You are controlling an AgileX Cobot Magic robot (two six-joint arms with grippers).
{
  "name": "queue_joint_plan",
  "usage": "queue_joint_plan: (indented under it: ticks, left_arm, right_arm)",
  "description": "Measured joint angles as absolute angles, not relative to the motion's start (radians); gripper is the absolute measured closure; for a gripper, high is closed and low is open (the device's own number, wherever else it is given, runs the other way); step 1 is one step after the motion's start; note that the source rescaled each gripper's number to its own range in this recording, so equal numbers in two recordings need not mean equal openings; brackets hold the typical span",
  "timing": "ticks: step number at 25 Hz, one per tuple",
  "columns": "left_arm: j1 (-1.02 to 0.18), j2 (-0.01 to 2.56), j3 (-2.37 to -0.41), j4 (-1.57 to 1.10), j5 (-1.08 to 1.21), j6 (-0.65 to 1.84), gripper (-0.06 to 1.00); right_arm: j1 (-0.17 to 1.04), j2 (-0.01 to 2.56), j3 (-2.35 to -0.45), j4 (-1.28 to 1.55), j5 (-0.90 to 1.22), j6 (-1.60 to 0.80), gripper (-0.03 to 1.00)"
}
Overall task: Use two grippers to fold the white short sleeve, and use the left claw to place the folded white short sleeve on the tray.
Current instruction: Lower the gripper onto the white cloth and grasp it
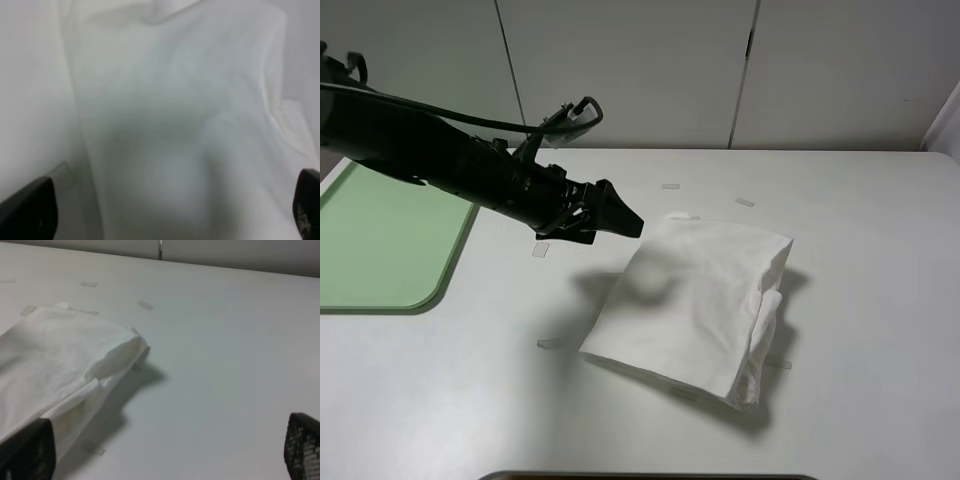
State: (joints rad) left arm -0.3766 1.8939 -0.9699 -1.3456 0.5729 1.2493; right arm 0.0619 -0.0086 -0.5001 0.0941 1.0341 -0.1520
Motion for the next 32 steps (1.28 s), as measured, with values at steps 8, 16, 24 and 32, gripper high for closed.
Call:
queue_joint_plan:
  ticks: [8,16,24,32]
  left_arm:
    - [-0.372,2.042,-0.970,-1.495,0.597,1.327,0.02]
    - [-0.412,2.128,-0.973,-1.564,0.641,1.382,0.03]
    - [-0.472,2.187,-1.022,-1.618,0.651,1.383,0.05]
    - [-0.500,2.198,-1.026,-1.660,0.609,1.384,0.41]
  right_arm:
    - [0.062,-0.009,-0.500,0.094,1.034,-0.152,-0.03]
    - [0.062,-0.009,-0.500,0.094,1.034,-0.152,-0.03]
    - [0.062,-0.009,-0.500,0.094,1.034,-0.152,-0.03]
    - [0.062,-0.009,-0.500,0.094,1.034,-0.152,-0.03]
